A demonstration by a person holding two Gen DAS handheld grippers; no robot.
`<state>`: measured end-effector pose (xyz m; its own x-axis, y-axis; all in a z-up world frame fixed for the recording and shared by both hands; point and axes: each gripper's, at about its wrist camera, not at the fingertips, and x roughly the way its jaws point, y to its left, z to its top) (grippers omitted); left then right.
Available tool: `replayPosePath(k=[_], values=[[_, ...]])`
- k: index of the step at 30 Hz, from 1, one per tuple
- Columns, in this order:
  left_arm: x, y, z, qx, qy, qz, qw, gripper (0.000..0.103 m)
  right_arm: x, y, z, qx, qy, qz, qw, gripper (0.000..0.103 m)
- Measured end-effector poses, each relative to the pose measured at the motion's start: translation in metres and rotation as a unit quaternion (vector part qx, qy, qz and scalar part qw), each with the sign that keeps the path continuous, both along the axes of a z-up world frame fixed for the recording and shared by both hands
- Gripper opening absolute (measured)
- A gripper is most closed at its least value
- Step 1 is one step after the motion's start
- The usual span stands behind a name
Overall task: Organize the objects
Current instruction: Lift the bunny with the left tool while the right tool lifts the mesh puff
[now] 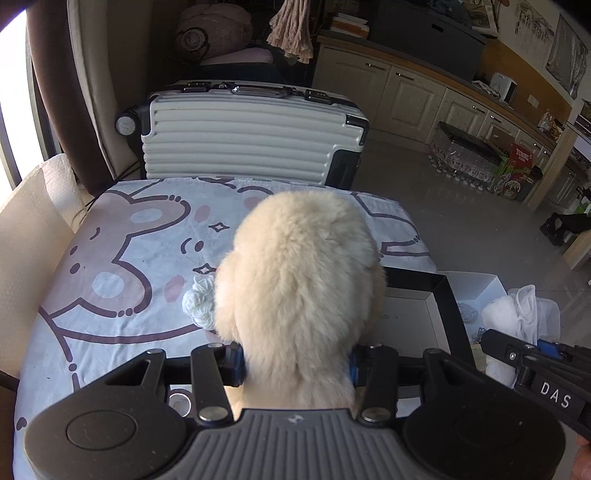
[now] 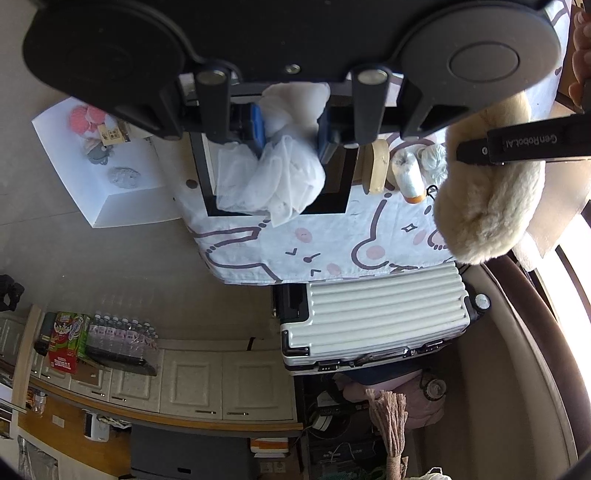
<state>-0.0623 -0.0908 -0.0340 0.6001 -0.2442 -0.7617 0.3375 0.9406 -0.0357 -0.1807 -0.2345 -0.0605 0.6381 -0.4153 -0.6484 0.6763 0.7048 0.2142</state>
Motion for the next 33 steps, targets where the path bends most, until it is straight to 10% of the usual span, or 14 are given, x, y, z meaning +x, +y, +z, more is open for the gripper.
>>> replayPosePath(k=[33], values=[[0.045, -0.073, 0.022, -0.026, -0.02, -0.028, 0.9991, 0.048, 0.026, -0.071, 0.032, 0.015, -0.036, -0.046, 0.998, 0.03]])
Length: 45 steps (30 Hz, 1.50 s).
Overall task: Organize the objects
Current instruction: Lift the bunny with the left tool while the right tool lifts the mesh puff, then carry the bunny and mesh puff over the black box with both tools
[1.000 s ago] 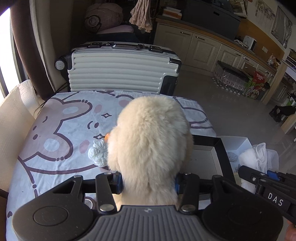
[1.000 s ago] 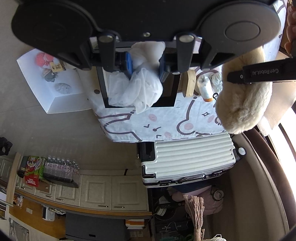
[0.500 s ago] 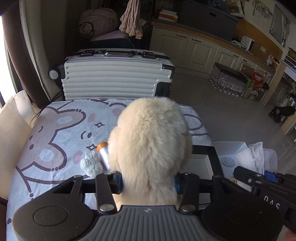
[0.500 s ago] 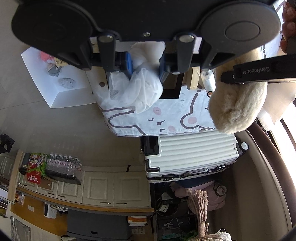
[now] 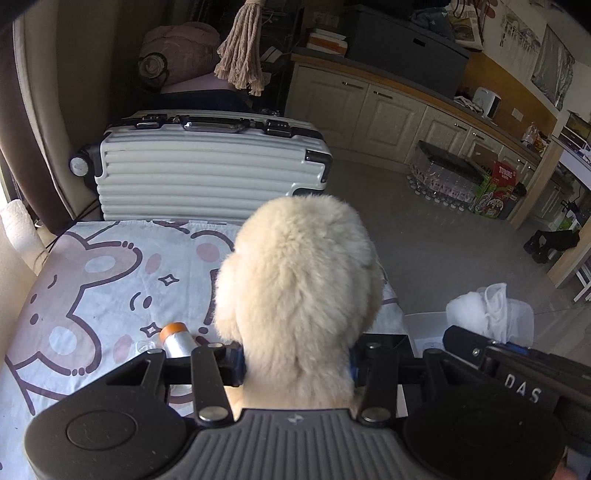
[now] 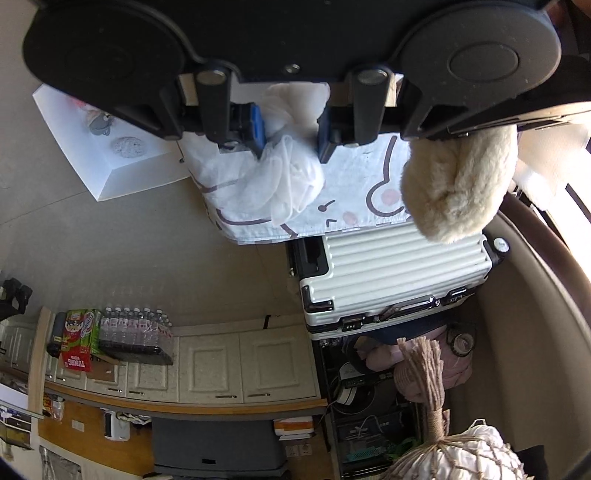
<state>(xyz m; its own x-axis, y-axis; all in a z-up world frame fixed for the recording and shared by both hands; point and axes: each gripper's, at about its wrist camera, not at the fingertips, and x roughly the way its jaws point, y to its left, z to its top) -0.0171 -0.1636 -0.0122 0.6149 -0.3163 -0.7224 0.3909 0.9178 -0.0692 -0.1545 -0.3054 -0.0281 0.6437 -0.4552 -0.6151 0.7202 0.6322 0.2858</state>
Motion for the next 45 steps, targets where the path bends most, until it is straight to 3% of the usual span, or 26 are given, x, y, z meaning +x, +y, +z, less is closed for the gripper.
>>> replayPosePath(k=[10, 18, 25, 31, 38, 45], values=[[0.028, -0.012, -0.053, -0.001, 0.051, -0.01, 0.9986, 0.048, 0.018, -0.018, -0.051, 0.032, 0.034, -0.012, 0.999, 0.03], [0.044, -0.023, -0.08, -0.001, 0.076, -0.027, 0.9967, 0.048, 0.023, -0.029, -0.07, 0.042, 0.039, -0.026, 0.998, 0.03], [0.053, -0.027, -0.106, -0.002, 0.1, -0.014, 0.9949, 0.047, 0.032, -0.034, -0.084, 0.046, 0.06, -0.023, 0.997, 0.03], [0.056, -0.031, -0.123, 0.007, 0.11, -0.005, 0.9939, 0.047, 0.035, -0.036, -0.091, 0.049, 0.069, -0.022, 0.996, 0.03], [0.048, -0.043, -0.141, 0.025, 0.125, -0.028, 0.9915, 0.047, 0.034, -0.039, -0.1, 0.055, 0.081, -0.027, 0.995, 0.03], [0.034, -0.048, -0.131, -0.018, 0.158, -0.048, 0.9861, 0.047, 0.017, -0.05, -0.099, 0.063, 0.065, -0.064, 0.994, 0.029]])
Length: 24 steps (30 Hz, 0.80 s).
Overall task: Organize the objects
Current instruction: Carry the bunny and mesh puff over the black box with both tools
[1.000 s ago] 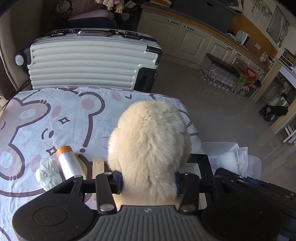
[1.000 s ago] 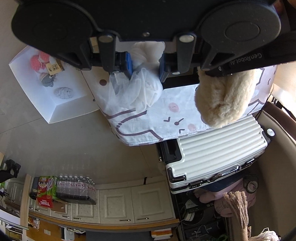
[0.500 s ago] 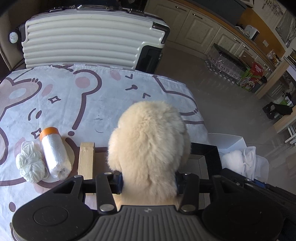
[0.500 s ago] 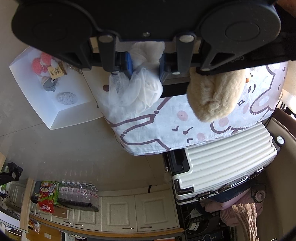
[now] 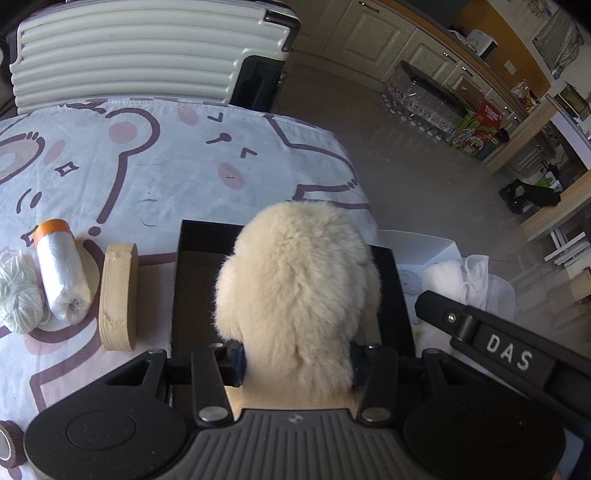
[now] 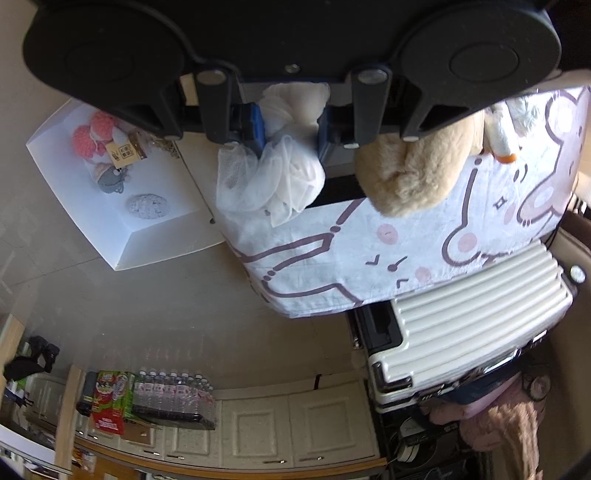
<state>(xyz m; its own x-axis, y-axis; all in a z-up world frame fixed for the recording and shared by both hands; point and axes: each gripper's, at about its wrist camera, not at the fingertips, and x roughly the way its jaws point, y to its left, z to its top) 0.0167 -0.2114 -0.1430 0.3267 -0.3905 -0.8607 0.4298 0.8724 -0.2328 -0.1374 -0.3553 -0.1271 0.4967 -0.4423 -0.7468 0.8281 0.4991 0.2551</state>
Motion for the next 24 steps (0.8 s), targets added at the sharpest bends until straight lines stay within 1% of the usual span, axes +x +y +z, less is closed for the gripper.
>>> replayPosePath(k=[4, 8, 10, 14, 16, 21, 24], values=[[-0.011, -0.005, -0.004, 0.003, 0.033, -0.014, 0.9994, 0.047, -0.01, -0.007, -0.002, -0.001, 0.004, -0.031, 0.999, 0.029], [-0.016, -0.009, -0.009, -0.002, 0.058, -0.021, 0.9981, 0.047, -0.012, -0.007, -0.005, 0.001, 0.006, -0.037, 0.999, 0.029], [-0.014, -0.011, -0.012, 0.005, 0.05, -0.019, 0.9985, 0.047, -0.011, -0.007, -0.005, 0.001, 0.006, -0.035, 0.999, 0.029], [-0.005, -0.012, -0.022, 0.053, 0.004, -0.002, 0.9986, 0.047, -0.008, -0.006, -0.007, 0.001, 0.008, -0.022, 1.0, 0.029], [0.003, -0.009, -0.028, 0.069, -0.005, 0.014, 0.9975, 0.047, -0.005, -0.004, -0.009, 0.003, 0.01, -0.01, 1.0, 0.03], [0.02, 0.001, -0.036, 0.073, -0.004, 0.048, 0.9962, 0.047, 0.004, -0.001, -0.015, 0.01, 0.018, 0.02, 1.0, 0.03], [0.021, 0.002, -0.037, 0.072, -0.008, 0.05, 0.9961, 0.047, 0.01, 0.002, -0.019, 0.017, 0.02, 0.036, 0.999, 0.03]])
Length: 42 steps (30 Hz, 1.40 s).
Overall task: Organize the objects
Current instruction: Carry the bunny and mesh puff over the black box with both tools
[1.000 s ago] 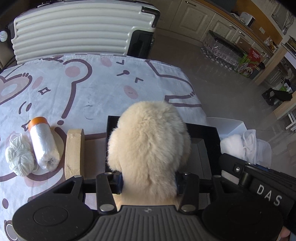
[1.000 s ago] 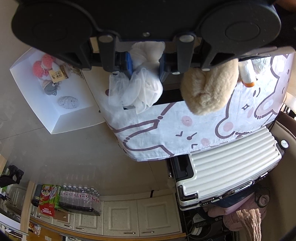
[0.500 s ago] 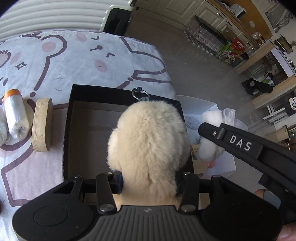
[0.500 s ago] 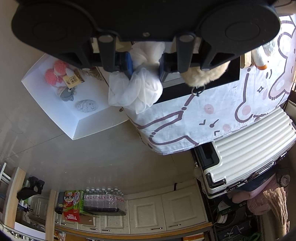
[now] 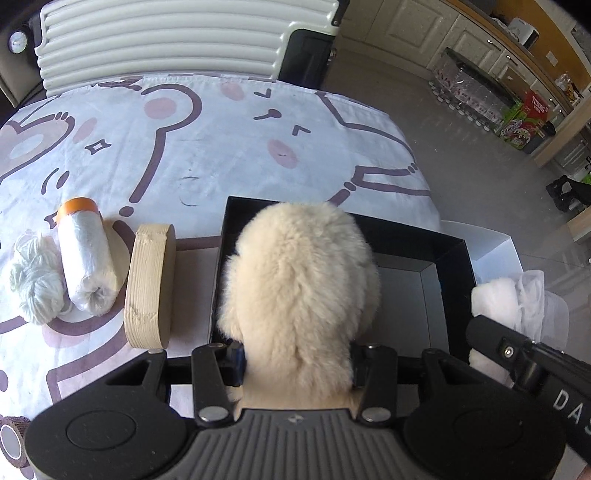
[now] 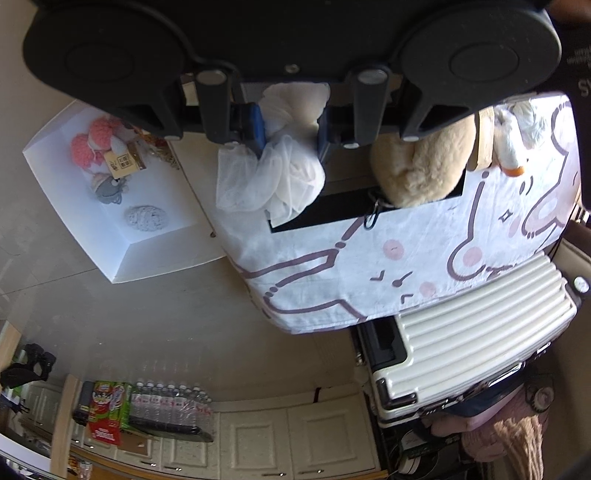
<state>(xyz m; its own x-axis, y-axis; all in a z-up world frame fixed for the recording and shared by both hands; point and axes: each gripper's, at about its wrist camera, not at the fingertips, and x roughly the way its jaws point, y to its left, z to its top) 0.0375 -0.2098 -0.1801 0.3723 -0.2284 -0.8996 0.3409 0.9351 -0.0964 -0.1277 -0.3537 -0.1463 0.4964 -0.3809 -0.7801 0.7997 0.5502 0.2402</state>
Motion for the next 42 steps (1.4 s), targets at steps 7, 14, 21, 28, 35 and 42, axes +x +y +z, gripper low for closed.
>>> replayPosePath(k=[7, 14, 21, 28, 35, 42], values=[[-0.005, -0.001, 0.002, 0.013, -0.008, -0.007, 0.9999, 0.053, 0.01, 0.004, -0.01, 0.003, 0.017, 0.032, 0.999, 0.029], [-0.015, 0.003, 0.018, 0.024, -0.024, -0.024, 0.9991, 0.062, 0.007, 0.001, -0.019, 0.016, 0.024, 0.015, 0.999, 0.029], [-0.015, 0.014, 0.037, 0.003, -0.029, -0.029, 0.9992, 0.062, 0.01, 0.005, -0.019, 0.017, 0.028, 0.018, 0.999, 0.029], [-0.014, 0.023, 0.056, 0.025, -0.071, -0.057, 0.9955, 0.063, 0.019, 0.015, -0.021, 0.024, 0.046, 0.061, 0.997, 0.029], [0.002, 0.043, 0.056, 0.025, -0.058, -0.032, 0.9975, 0.063, 0.035, 0.027, -0.041, 0.018, 0.096, 0.104, 0.99, 0.029], [0.019, 0.066, 0.048, 0.035, -0.042, -0.001, 0.9985, 0.062, 0.058, 0.027, -0.052, 0.003, 0.091, 0.116, 0.989, 0.029]])
